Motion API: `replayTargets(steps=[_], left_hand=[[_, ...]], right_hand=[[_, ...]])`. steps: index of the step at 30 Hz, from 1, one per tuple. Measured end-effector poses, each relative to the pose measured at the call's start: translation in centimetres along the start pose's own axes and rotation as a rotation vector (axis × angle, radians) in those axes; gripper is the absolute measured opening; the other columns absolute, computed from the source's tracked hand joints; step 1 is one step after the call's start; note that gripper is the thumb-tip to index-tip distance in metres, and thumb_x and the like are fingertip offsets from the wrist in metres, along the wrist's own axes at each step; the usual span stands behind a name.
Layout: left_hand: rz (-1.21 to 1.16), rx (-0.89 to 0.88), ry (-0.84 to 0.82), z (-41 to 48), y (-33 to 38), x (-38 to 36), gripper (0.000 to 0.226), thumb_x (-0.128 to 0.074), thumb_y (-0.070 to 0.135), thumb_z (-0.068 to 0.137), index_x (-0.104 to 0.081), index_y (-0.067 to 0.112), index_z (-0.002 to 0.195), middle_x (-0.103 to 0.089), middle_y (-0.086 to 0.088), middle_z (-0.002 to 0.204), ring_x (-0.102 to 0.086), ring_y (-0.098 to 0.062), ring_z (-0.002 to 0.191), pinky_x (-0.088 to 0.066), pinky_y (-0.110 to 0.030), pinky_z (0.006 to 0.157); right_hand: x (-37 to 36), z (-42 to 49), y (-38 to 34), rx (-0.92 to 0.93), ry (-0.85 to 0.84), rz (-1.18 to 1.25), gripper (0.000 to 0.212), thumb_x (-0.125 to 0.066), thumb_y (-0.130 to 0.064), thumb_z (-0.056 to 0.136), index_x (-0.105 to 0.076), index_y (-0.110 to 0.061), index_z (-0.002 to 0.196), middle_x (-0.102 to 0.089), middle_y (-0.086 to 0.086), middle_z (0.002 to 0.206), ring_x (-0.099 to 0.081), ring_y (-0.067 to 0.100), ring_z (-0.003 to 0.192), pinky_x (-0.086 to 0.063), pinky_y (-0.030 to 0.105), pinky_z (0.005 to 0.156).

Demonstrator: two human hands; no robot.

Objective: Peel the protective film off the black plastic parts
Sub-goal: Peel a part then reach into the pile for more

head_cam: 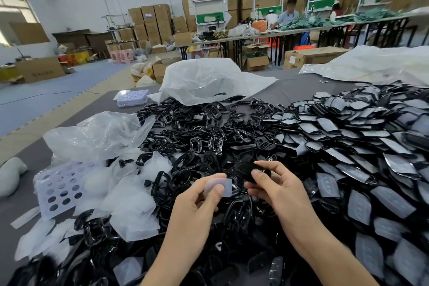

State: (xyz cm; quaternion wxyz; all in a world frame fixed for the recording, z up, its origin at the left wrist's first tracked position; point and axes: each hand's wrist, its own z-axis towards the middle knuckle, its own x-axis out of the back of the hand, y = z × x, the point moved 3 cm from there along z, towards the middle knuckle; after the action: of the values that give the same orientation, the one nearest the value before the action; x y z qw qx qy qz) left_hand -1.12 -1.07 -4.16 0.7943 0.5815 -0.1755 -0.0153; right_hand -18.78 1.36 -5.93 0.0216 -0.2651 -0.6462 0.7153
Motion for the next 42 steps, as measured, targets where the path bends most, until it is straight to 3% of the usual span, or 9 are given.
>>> replayTargets(steps=[7, 11, 17, 20, 23, 27, 35, 39, 42], left_hand=[[0.005, -0.024, -0.053, -0.3, 0.2, -0.6, 0.023, -0.065, 0.017, 0.094, -0.072, 0.040, 0.092, -0.073, 0.012, 0.086, -0.063, 0.000, 0.076, -0.047, -0.010, 0.071], [0.093, -0.093, 0.061, -0.5, 0.6, -0.8, 0.027, -0.072, 0.017, 0.089, -0.075, 0.044, 0.087, -0.063, 0.016, 0.092, -0.063, -0.001, 0.082, -0.045, -0.010, 0.071], [0.000, -0.043, 0.218, -0.4, 0.0, -0.2, 0.021, -0.072, 0.019, 0.088, -0.063, 0.038, 0.087, -0.067, 0.007, 0.087, -0.064, -0.012, 0.083, -0.054, -0.043, 0.078], [-0.060, -0.040, 0.215, -0.4, 0.0, -0.1, 0.020, -0.074, 0.019, 0.087, -0.060, 0.033, 0.081, -0.067, 0.006, 0.089, -0.066, -0.014, 0.081, -0.054, -0.027, 0.070], [-0.161, 0.024, 0.161, -0.2, 0.0, -0.1, 0.019, -0.072, 0.021, 0.088, -0.060, 0.034, 0.080, -0.070, 0.004, 0.073, -0.066, -0.012, 0.063, -0.051, -0.016, 0.060], [-0.248, 0.048, 0.136, 0.0, -0.2, 0.2, 0.024, -0.073, 0.031, 0.079, -0.062, 0.027, 0.100, -0.071, 0.002, 0.080, -0.065, -0.012, 0.063, -0.053, -0.016, 0.063], [-0.260, 0.009, 0.015, 0.1, 0.1, 0.2, 0.013, -0.063, 0.030, 0.087, -0.072, 0.032, 0.096, -0.075, -0.003, 0.085, -0.071, -0.015, 0.076, -0.057, -0.022, 0.073], [-0.023, -0.068, 0.097, -0.1, 0.1, 0.4, 0.021, -0.062, 0.022, 0.095, -0.067, 0.042, 0.096, -0.074, 0.009, 0.085, -0.069, -0.005, 0.076, -0.053, -0.017, 0.069], [0.128, -0.125, 0.164, -0.3, -0.1, 0.2, 0.016, -0.060, 0.029, 0.095, -0.064, 0.044, 0.099, -0.072, 0.016, 0.089, -0.070, -0.006, 0.083, -0.053, -0.019, 0.072]], right_hand=[[-0.3, -0.4, -0.1, -0.013, -0.071, -0.035, 0.013, -0.067, -0.005, 0.094, -0.072, -0.014, 0.102, -0.077, 0.009, 0.084, -0.076, 0.021, 0.079, -0.059, 0.022, 0.069], [-1.0, -1.0, -0.2, -0.044, -0.189, -0.086, 0.015, -0.071, -0.012, 0.091, -0.076, -0.026, 0.092, -0.076, 0.009, 0.084, -0.075, 0.021, 0.079, -0.059, 0.024, 0.073], [-2.0, -1.7, -0.7, -0.024, -0.281, -0.035, 0.015, -0.076, -0.025, 0.075, -0.078, -0.026, 0.090, -0.077, 0.008, 0.084, -0.073, 0.014, 0.077, -0.058, 0.021, 0.071], [-2.1, -2.0, -0.8, -0.005, -0.301, -0.035, 0.015, -0.076, -0.026, 0.078, -0.078, -0.027, 0.093, -0.078, 0.011, 0.092, -0.075, 0.017, 0.084, -0.058, 0.021, 0.074], [-2.2, -2.1, -0.6, -0.005, -0.335, -0.035, 0.018, -0.075, -0.031, 0.083, -0.077, -0.028, 0.101, -0.077, 0.013, 0.097, -0.076, 0.022, 0.091, -0.058, 0.023, 0.079], [-2.6, -2.2, -0.5, -0.022, -0.353, -0.014, 0.027, -0.077, -0.043, 0.081, -0.077, -0.026, 0.103, -0.077, 0.012, 0.100, -0.075, 0.024, 0.092, -0.058, 0.024, 0.079], [-2.1, -1.7, -0.5, 0.020, -0.223, -0.051, 0.014, -0.071, -0.009, 0.087, -0.072, -0.011, 0.101, -0.076, 0.009, 0.077, -0.072, 0.014, 0.067, -0.055, 0.018, 0.064], [-2.1, -1.8, -0.3, -0.002, -0.256, -0.091, 0.017, -0.071, -0.003, 0.089, -0.071, -0.012, 0.103, -0.077, 0.007, 0.081, -0.073, 0.015, 0.071, -0.056, 0.019, 0.067], [-2.3, -1.9, -0.1, -0.028, -0.248, -0.049, 0.021, -0.076, -0.014, 0.084, -0.070, -0.011, 0.104, -0.076, 0.006, 0.083, -0.073, 0.018, 0.073, -0.058, 0.021, 0.068]])
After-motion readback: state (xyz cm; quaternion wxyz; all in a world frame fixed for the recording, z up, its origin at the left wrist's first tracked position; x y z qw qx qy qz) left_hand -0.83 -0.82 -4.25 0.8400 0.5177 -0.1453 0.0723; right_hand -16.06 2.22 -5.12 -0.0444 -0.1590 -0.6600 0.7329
